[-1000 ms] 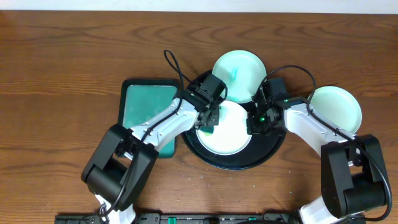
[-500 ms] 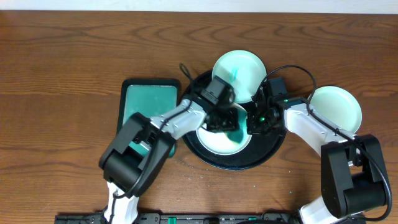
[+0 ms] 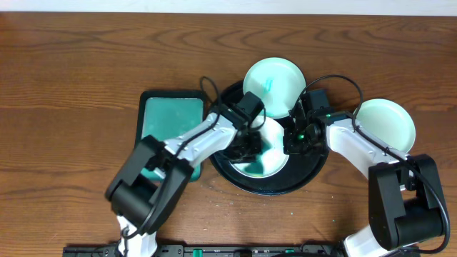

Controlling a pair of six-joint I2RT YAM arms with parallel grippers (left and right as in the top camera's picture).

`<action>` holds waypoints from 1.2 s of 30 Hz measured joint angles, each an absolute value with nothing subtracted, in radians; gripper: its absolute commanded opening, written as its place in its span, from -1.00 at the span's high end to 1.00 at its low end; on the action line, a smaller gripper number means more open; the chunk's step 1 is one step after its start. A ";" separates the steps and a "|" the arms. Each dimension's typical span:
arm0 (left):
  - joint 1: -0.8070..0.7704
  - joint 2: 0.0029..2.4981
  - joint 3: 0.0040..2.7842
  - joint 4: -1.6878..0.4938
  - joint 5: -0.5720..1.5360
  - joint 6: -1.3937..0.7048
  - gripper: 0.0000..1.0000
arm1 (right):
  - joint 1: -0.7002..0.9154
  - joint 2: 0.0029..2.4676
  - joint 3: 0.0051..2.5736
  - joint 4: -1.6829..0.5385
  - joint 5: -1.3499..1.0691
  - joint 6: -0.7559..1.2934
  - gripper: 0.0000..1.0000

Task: Clean dirty plates on tray and stack at the side
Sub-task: 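Scrub the white plate with the sponge in the left gripper, then return the sponge to the basin with the left gripper, then lift the white plate with the right gripper and tilt it over the basin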

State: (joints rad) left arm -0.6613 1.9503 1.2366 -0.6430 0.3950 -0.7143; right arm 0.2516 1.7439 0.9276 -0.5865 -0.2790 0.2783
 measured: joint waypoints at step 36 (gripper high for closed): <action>-0.180 1.438 1.061 -0.886 -0.081 -0.486 -0.41 | 0.282 1.709 0.991 -0.666 -0.233 0.276 0.97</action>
State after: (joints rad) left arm -0.1802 1.4380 1.0611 -0.8864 -0.0807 -0.4862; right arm 0.2821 1.7092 0.9913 -0.6662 -0.2329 0.2756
